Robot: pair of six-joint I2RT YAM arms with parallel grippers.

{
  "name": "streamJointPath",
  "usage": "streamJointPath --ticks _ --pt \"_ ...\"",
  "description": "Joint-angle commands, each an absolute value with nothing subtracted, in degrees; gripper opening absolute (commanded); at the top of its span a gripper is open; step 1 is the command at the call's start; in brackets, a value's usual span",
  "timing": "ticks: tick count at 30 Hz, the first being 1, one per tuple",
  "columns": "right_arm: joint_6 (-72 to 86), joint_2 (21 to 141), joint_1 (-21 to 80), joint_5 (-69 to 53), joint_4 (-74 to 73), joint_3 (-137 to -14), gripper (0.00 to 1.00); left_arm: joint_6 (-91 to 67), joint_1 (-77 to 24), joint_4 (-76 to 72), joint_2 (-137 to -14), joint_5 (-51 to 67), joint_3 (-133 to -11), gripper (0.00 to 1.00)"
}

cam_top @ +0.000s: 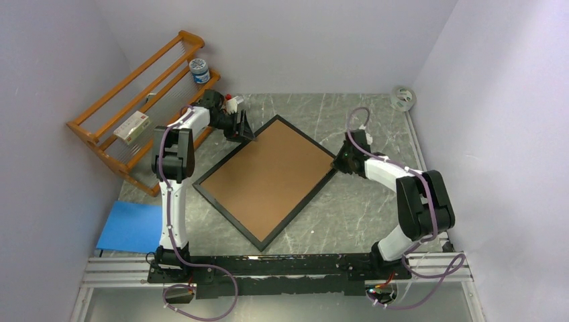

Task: Put the photo into the frame
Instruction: Adjust the photo frame item on the photo frame.

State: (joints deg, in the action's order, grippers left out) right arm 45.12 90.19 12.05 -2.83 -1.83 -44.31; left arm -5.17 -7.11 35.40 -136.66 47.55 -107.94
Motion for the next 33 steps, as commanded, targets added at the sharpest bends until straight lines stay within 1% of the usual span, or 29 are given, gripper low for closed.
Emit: streamJointPath --ticks 1,8,13,16,21,28,33 --pt "40.4 97.9 18.3 11.8 -17.2 -49.4 0.2 -5.2 -11.8 41.0 -138.7 46.1 -104.9 0.7" --pt "38.2 101.7 23.7 22.5 -26.4 -56.8 0.29 -5.4 -11.7 40.9 -138.2 45.2 -104.2 0.71" --pt "35.5 101.8 25.5 26.5 -27.9 -59.9 0.37 -5.7 -11.6 40.3 -137.6 44.6 -103.4 0.71" --pt "34.4 100.7 25.7 25.3 -26.5 -60.0 0.41 -5.9 -11.4 39.9 -137.3 44.6 -102.8 0.72" --pt "34.5 99.6 26.1 23.4 -26.8 -59.6 0.44 -6.2 -11.4 39.1 -136.8 44.2 -102.0 0.72" --pt "31.9 91.2 26.1 10.9 -21.5 -58.5 0.44 -6.2 -11.4 38.8 -135.5 40.1 -100.7 0.7" --pt "33.6 89.1 26.0 7.0 -19.0 -59.2 0.39 -6.4 -12.2 37.6 -133.4 34.6 -98.9 0.66"
